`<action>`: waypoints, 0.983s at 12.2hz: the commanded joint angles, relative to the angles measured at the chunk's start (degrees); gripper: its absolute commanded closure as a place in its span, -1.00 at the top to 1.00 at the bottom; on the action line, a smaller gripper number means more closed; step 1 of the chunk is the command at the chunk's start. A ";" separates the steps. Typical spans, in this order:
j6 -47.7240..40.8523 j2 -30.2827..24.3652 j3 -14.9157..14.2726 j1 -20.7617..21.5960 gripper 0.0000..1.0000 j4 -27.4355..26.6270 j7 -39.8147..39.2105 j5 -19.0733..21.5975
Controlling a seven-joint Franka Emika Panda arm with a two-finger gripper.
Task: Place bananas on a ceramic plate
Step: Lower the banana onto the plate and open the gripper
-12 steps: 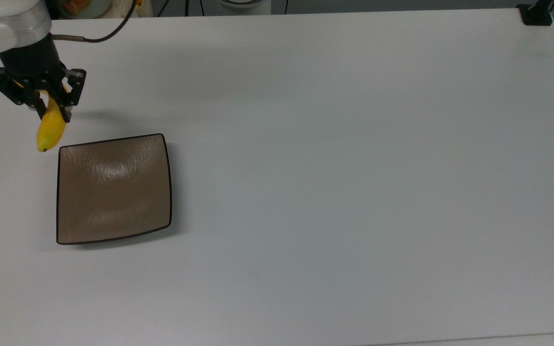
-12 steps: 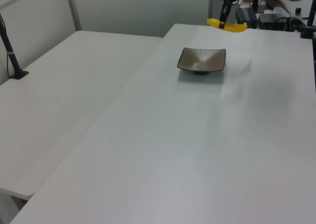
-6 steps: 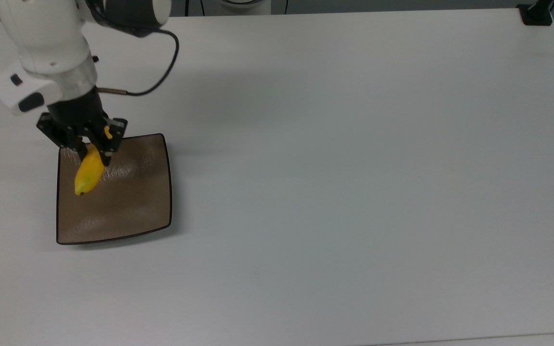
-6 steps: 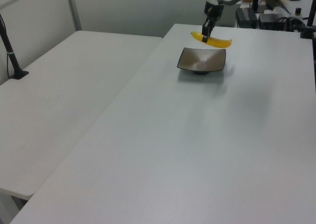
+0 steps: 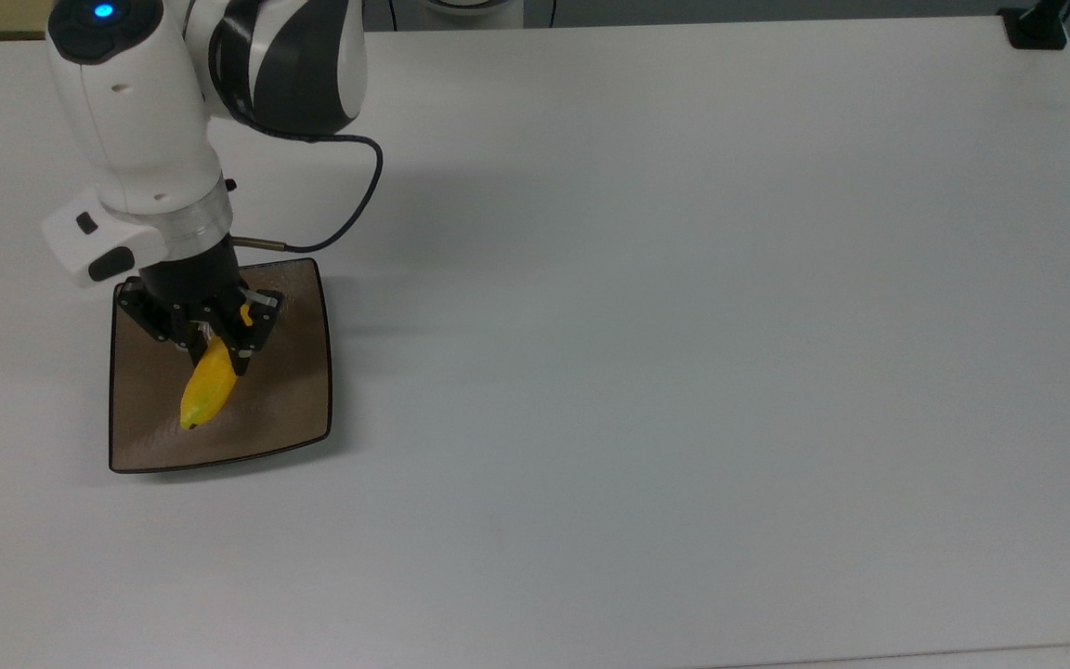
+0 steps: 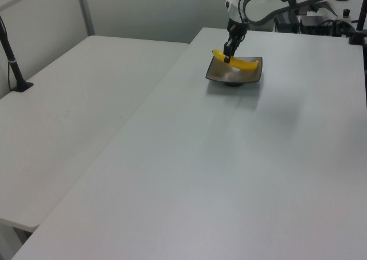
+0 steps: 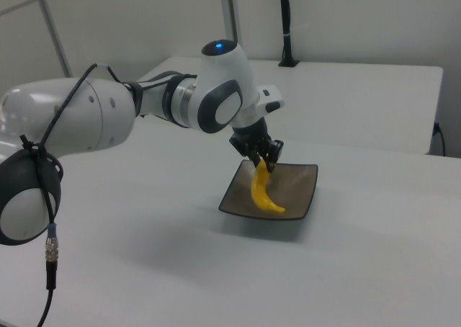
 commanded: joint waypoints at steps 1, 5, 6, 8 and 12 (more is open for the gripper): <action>2.24 1.77 -0.72 1.22 -1.00 1.09 1.33 -0.21; 3.90 2.65 -0.90 1.22 -1.00 0.83 1.33 -0.21; 4.70 2.65 -0.90 1.31 -1.00 0.65 1.33 -0.30; 4.79 2.73 -0.90 1.22 -0.89 0.56 1.33 -0.21; 4.79 2.73 -0.90 1.31 -0.78 0.12 1.15 -0.30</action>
